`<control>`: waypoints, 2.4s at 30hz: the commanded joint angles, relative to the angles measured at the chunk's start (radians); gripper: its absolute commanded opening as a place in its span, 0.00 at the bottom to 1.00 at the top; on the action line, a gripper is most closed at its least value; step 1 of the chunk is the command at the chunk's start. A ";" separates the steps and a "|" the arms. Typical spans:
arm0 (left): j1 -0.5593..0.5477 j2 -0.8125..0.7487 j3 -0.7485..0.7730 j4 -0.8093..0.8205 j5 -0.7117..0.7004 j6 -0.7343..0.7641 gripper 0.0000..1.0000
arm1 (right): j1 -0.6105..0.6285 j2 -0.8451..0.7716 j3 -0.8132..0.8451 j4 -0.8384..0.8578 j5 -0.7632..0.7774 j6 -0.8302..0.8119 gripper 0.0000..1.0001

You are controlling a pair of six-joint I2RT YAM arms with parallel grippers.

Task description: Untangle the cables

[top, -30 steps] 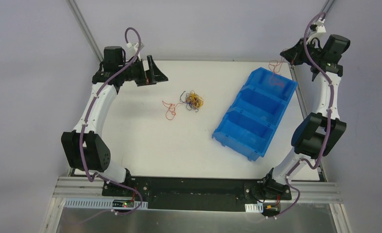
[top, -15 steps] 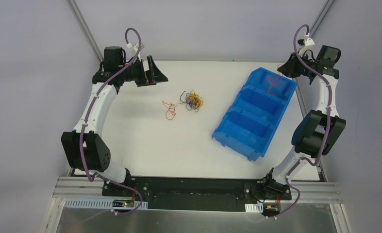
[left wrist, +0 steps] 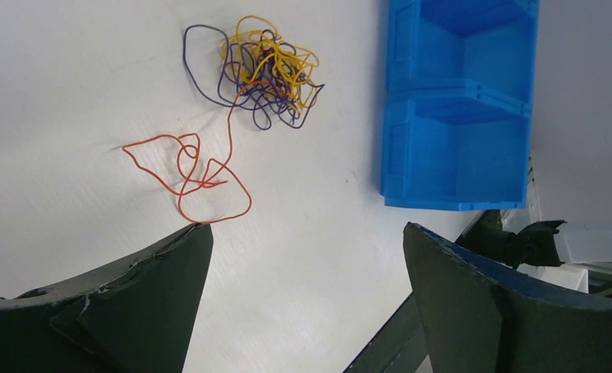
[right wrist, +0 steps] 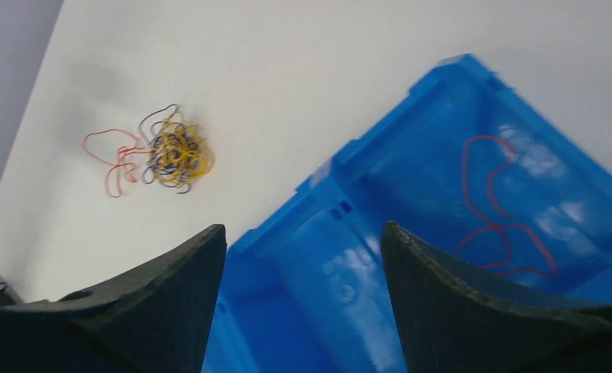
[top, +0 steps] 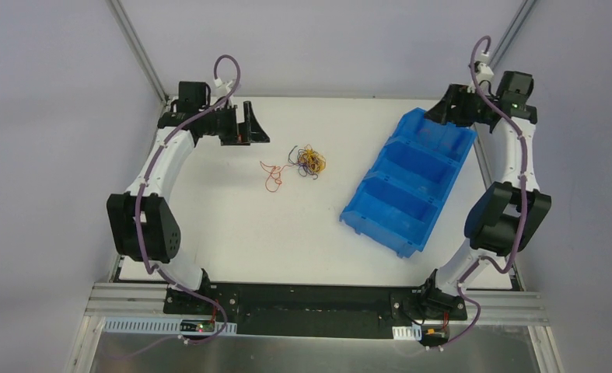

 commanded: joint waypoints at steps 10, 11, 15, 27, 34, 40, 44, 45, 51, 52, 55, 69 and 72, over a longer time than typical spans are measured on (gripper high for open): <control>-0.090 0.319 0.145 -0.031 0.019 0.060 0.51 | 0.514 0.016 -0.038 -0.037 0.164 0.275 0.68; -0.096 0.351 0.165 -0.030 0.018 0.055 0.48 | 0.539 0.050 -0.030 -0.019 0.179 0.289 0.68; -0.122 0.458 0.247 -0.029 0.008 0.047 0.47 | 0.622 0.168 0.044 -0.008 0.240 0.299 0.63; -0.168 0.695 0.427 0.006 -0.021 -0.015 0.52 | 0.715 0.460 0.230 0.061 0.293 0.318 0.57; -0.178 0.766 0.462 0.021 -0.011 -0.049 0.41 | 0.731 0.543 0.268 0.065 0.323 0.289 0.57; -0.172 0.634 0.467 0.021 0.026 -0.049 0.00 | 0.738 0.549 0.241 0.020 0.354 0.241 0.43; -0.150 0.460 0.445 0.021 0.033 -0.047 0.00 | 0.765 0.565 0.251 -0.062 0.421 0.181 0.12; -0.138 0.415 0.438 0.021 0.037 -0.049 0.00 | 0.765 0.566 0.250 -0.068 0.432 0.178 0.02; -0.064 0.243 0.458 0.021 0.090 -0.098 0.00 | 0.764 0.548 0.228 -0.110 0.500 0.140 0.00; -0.051 0.222 0.474 0.022 0.104 -0.107 0.00 | 0.765 0.547 0.222 -0.120 0.505 0.127 0.00; -0.024 0.166 0.537 0.022 0.137 -0.121 0.00 | 0.766 0.542 0.218 -0.146 0.515 0.123 0.00; 0.086 0.067 0.866 0.175 -0.021 -0.221 0.00 | 0.798 0.510 0.133 -0.169 0.538 0.138 0.00; 0.090 0.072 0.909 0.204 0.012 -0.251 0.00 | 0.807 0.500 0.126 -0.171 0.531 0.125 0.00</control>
